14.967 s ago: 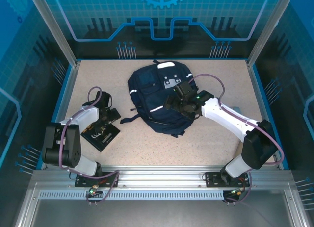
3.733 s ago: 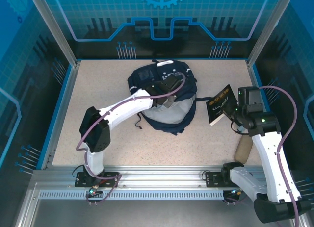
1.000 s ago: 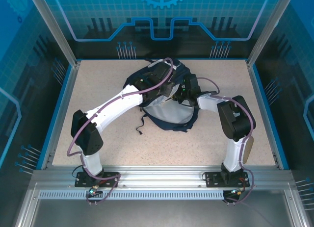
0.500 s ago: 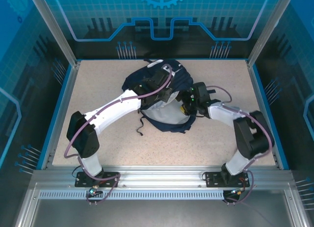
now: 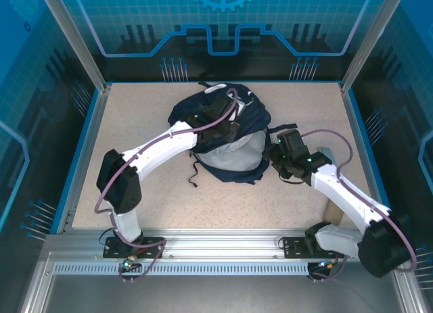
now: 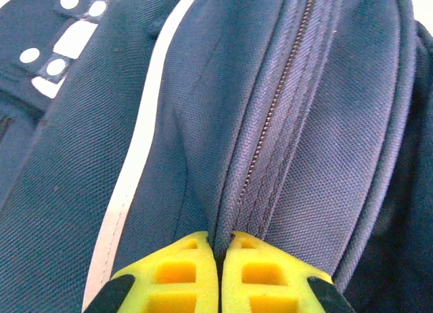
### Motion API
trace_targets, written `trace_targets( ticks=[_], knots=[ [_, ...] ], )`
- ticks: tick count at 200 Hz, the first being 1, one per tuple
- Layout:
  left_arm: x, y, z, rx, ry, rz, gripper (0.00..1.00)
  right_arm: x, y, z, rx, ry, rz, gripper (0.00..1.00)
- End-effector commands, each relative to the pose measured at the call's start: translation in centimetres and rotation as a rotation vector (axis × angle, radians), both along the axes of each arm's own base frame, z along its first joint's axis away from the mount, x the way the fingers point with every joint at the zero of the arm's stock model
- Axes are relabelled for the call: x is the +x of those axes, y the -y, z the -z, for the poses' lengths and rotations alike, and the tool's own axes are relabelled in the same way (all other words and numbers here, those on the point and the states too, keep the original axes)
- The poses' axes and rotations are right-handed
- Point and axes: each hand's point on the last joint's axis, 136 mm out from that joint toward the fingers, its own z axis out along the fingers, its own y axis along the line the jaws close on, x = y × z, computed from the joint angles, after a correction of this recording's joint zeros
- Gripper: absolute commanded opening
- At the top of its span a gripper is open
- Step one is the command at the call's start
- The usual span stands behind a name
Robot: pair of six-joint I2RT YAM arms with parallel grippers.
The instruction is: Pack books, pencil case, and school supplies into a backpack
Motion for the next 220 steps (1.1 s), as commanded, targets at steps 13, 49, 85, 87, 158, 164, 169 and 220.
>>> trace_targets(
  ticks=[13, 49, 85, 87, 158, 164, 169, 220],
  knots=[
    [0.6, 4.9, -3.9, -0.219, 0.004, 0.106, 0.12, -1.2, 2.6, -1.6, -0.155, 0.017, 0.049, 0.65],
    [0.4, 3.6, -4.7, -0.298, -0.014, 0.028, 0.68, -0.7, 1.5, -2.5, -0.166, 0.014, -0.019, 0.66],
    [-1.0, -2.0, -3.5, -0.311, -0.046, -0.078, 0.90, 0.3, -0.5, -2.7, -0.145, 0.042, -0.122, 0.81],
    [-1.1, -2.3, -3.2, -0.308, -0.051, -0.083, 0.90, 0.3, -0.6, -2.7, -0.144, 0.041, -0.128, 0.82],
    [-6.9, -13.9, 7.5, -0.169, -0.240, -0.333, 0.97, 1.8, -4.2, -1.8, -0.129, -0.013, -0.271, 0.93],
    [-7.3, -14.4, 8.4, -0.167, -0.258, -0.347, 0.97, 1.9, -4.5, -1.7, -0.126, -0.017, -0.278, 0.93],
    [-7.6, -14.7, 9.1, -0.168, -0.274, -0.357, 0.97, 2.0, -4.8, -1.7, -0.125, -0.016, -0.286, 0.93],
    [-8.0, -15.0, 12.9, -0.180, -0.396, -0.335, 0.70, 1.8, -5.6, 1.0, -0.124, -0.109, -0.296, 0.94]
  ],
)
